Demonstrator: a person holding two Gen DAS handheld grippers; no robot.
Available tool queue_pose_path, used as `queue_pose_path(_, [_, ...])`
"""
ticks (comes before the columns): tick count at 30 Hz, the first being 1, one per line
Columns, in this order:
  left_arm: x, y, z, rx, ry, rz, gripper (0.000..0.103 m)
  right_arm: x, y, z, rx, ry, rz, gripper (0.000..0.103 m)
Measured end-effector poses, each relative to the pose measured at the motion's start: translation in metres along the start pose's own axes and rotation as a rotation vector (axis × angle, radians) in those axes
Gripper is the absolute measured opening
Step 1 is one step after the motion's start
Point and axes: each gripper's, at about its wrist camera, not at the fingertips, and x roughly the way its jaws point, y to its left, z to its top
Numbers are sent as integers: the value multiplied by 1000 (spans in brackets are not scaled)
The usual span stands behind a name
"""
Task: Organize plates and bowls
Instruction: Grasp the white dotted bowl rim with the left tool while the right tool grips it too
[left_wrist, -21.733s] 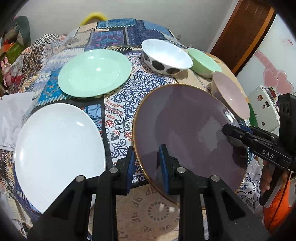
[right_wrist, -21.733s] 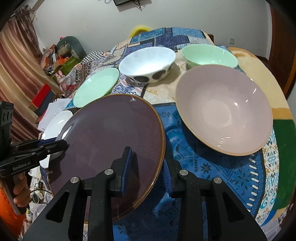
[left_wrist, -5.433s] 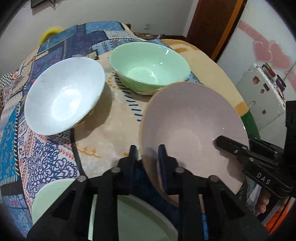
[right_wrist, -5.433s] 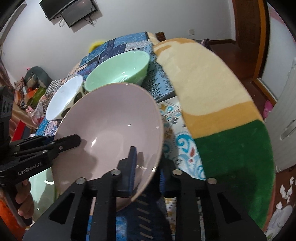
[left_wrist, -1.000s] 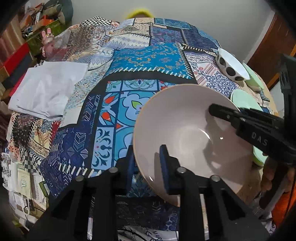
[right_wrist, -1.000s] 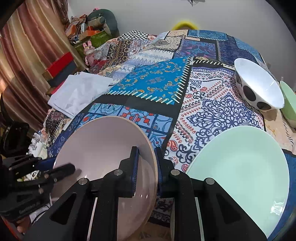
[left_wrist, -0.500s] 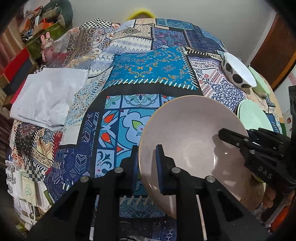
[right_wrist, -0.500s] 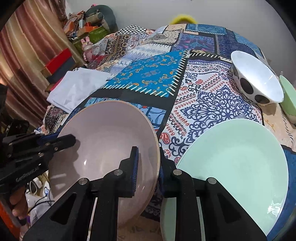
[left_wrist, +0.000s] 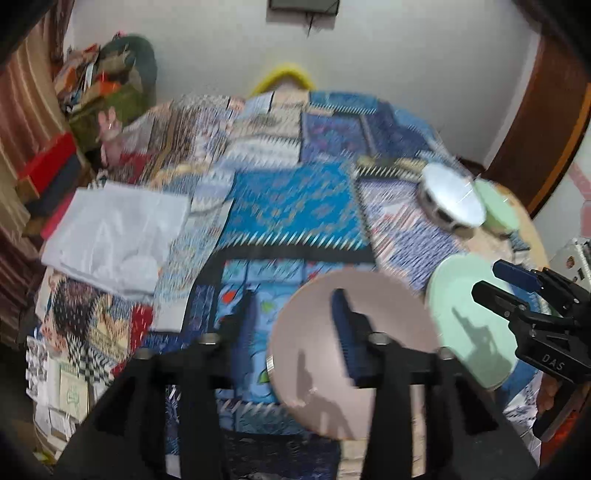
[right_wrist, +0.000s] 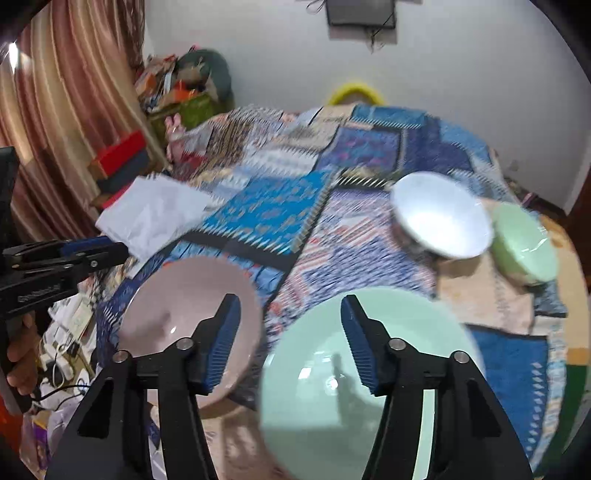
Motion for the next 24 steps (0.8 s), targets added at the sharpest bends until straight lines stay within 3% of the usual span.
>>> queue_pose_path(4, [-19, -29, 21, 39, -76, -37, 67, -23, -30, 7, 41, -53, -40, 59])
queue_pose_path(8, [-23, -57, 42, 72, -125, -56, 94, -35, -62, 11, 84, -84, -96, 66])
queue_pose_path(13, [-8, -95, 65, 151, -150, -46, 96, -34, -107, 11, 159, -82, -163, 68])
queue_pose_path(20, [46, -129, 93, 180, -82, -92, 96, 3, -159, 13, 281, -25, -188, 68])
queue_pose_path(24, [89, -140, 108, 168, -29, -81, 96, 32, -178, 13, 338, 27, -158, 56])
